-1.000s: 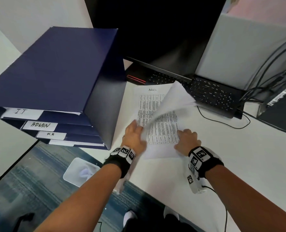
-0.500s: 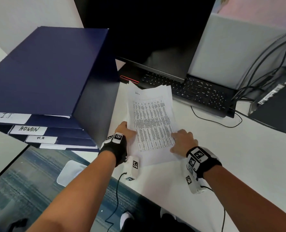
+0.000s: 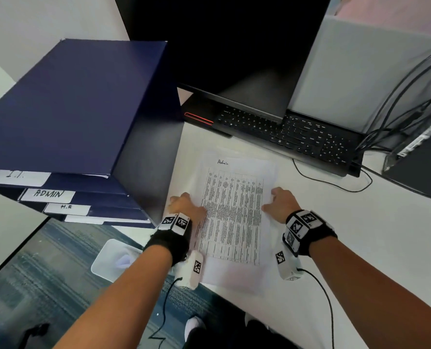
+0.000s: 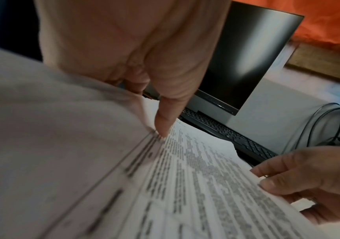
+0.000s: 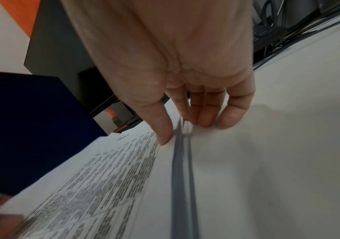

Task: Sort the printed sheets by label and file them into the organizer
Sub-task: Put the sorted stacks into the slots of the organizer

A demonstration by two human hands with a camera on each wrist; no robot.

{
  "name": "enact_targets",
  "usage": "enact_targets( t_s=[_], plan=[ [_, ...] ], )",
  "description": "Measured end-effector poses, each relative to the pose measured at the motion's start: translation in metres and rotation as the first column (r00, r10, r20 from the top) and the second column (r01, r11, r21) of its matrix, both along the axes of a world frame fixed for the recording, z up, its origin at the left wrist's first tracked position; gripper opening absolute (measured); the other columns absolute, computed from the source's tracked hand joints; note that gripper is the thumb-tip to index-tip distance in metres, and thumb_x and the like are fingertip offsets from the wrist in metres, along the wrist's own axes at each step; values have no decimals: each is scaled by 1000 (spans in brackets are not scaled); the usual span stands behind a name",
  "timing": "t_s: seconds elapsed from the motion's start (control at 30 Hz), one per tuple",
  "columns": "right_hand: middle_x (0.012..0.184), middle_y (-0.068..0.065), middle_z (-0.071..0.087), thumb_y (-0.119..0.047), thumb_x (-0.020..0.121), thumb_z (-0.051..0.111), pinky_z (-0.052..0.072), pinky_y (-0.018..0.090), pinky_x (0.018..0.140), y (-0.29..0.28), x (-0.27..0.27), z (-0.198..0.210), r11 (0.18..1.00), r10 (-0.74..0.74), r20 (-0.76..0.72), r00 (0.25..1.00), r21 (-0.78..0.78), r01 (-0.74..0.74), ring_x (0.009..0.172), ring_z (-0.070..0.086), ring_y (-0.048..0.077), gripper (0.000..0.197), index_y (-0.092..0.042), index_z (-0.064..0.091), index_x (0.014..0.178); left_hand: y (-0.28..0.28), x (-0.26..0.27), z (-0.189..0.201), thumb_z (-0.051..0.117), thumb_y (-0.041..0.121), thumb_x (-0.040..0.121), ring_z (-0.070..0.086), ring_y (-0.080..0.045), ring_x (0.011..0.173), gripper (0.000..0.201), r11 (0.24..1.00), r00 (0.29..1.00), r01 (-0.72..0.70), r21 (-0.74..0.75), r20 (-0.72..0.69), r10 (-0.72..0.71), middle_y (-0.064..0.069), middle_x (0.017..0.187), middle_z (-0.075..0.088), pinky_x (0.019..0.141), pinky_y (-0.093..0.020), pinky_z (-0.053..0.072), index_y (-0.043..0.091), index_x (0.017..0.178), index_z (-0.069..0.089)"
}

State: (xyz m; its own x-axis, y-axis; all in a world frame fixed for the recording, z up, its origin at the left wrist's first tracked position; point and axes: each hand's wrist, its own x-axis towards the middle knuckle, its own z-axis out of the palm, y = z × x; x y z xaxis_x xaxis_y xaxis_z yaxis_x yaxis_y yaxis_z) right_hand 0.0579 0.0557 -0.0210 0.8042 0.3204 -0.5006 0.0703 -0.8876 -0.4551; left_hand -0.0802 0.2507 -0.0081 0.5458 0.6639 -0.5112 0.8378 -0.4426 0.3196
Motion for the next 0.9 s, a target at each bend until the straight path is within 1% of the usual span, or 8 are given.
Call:
enact_targets(
  t_s=[0.2, 0.43, 0.53, 0.63, 0.7, 0.73, 0.8, 0.9],
  plan=[
    [134, 17, 45, -10, 85, 63, 45, 30, 92, 0, -5, -4, 999, 20, 4, 1000, 28, -20, 117, 53, 31, 58, -11, 41, 139, -4, 10, -2, 61, 22, 86, 55, -33, 112, 65, 969, 975, -169, -181, 112, 191, -16, 130, 49, 87, -35, 46, 6, 138, 25],
    [133, 15, 44, -9, 83, 67, 45, 20, 81, -11, -5, -6, 987, -60, -75, 995, 147, 71, 109, 53, 26, 64, -13, 38, 140, -4, 15, -5, 54, 21, 92, 56, -30, 113, 42, 985, 954, -30, -170, 290, 79, -10, 125, 58, 90, -32, 45, 7, 130, 42],
    [143, 9, 37, -34, 76, 77, 42, 35, 102, -18, -2, -2, 908, -244, -154, 957, 310, 282, 127, 43, 25, 86, -14, 29, 145, -1, 9, 2, 54, 16, 92, 59, -20, 112, 36, 953, 854, 9, -303, 498, 150, -3, 121, 62, 97, -33, 47, 16, 128, 47],
    [129, -1, 50, -35, 81, 73, 43, 31, 95, -15, 3, 16, 757, -306, -299, 904, 500, 421, 118, 46, 19, 71, -10, 37, 136, -5, 2, 28, 51, 9, 94, 61, 4, 99, 31, 902, 718, 80, -424, 652, 243, 13, 108, 64, 81, -9, 47, 26, 120, 49],
    [133, 1, 51, -41, 78, 73, 43, 37, 102, -10, 2, 37, 690, -251, -366, 896, 582, 430, 127, 45, 22, 76, -4, 38, 135, -6, 4, 46, 51, 11, 95, 59, 10, 96, 30, 902, 640, 88, -422, 718, 273, 20, 106, 62, 84, -10, 46, 31, 116, 48],
    [133, -2, 52, -39, 79, 73, 39, 34, 107, -6, 3, 48, 662, -217, -359, 908, 629, 407, 128, 46, 19, 73, -4, 39, 134, -4, 6, 53, 52, 15, 95, 59, 8, 99, 28, 913, 607, 78, -401, 745, 275, 20, 107, 62, 89, -16, 45, 33, 116, 47],
    [112, -14, 55, -21, 93, 58, 37, 14, 99, 2, -2, 76, 607, -217, -274, 937, 713, 350, 113, 51, 7, 28, -8, 47, 116, -1, 11, 70, 53, 22, 94, 59, -1, 104, 27, 947, 551, 49, -318, 799, 240, 17, 110, 62, 94, -23, 44, 31, 119, 48],
    [112, -14, 60, -11, 97, 48, 45, 9, 91, 12, -8, 114, 508, -249, -58, 967, 842, 181, 102, 59, -6, 27, -16, 50, 124, 1, 17, 104, 51, 20, 96, 55, 6, 93, 30, 989, 449, -3, -148, 883, 134, 21, 100, 56, 80, -4, 41, 18, 126, 50]
  ],
)
